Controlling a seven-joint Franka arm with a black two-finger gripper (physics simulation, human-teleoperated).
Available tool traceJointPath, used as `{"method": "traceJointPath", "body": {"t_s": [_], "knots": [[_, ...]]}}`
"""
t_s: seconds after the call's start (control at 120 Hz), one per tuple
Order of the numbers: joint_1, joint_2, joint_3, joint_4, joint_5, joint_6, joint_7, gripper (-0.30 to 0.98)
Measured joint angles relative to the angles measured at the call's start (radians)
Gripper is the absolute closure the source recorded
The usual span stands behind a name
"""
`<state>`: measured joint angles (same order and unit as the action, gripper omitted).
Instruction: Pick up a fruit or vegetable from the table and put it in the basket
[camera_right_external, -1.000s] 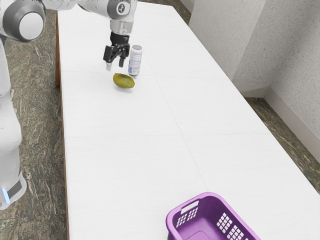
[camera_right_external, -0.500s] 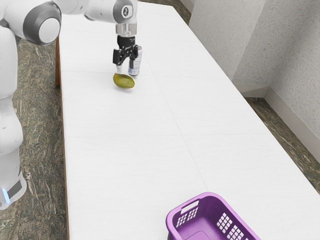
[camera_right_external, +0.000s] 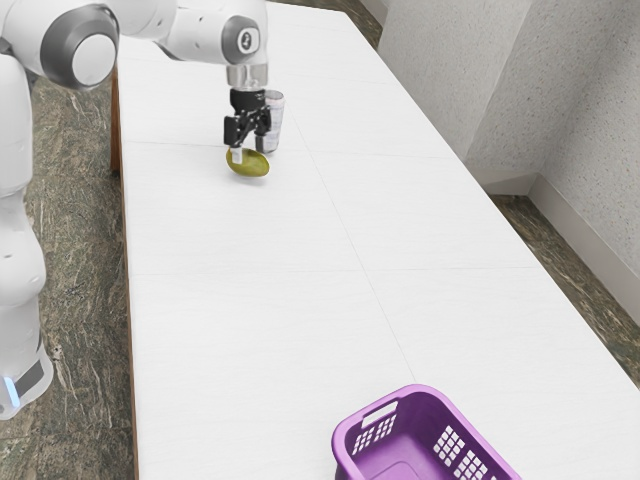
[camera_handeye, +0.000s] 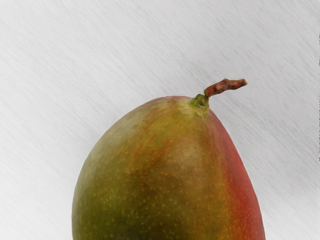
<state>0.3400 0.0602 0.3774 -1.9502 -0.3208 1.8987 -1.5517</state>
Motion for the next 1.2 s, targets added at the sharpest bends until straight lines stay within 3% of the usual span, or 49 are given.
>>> {"method": "traceJointPath", "body": {"t_s": [0.333,0.583,0.767,0.817,0.925,1.042,1.1,1.167,1.2], "knots": [[0.0,0.038,0.0,-0.01,-0.021,0.038,-0.01,0.01],[0.0,0.035,0.001,-0.026,-0.044,0.051,-0.017,0.35],[-0.045,-0.036,-0.002,-0.008,-0.016,0.049,-0.029,0.46],[-0.03,-0.069,-0.055,0.071,0.026,0.048,-0.036,0.54],[0.13,-0.07,-0.317,0.26,0.095,0.043,-0.064,0.74],[0.141,-0.027,-0.475,0.364,0.125,0.039,-0.1,0.69],[0.027,0.052,-0.513,0.435,0.134,0.045,-0.119,0.64],[-0.355,0.124,-0.532,0.494,0.154,0.064,-0.144,0.67],[-0.493,0.145,-0.537,0.511,0.166,0.074,-0.158,0.69]]}}
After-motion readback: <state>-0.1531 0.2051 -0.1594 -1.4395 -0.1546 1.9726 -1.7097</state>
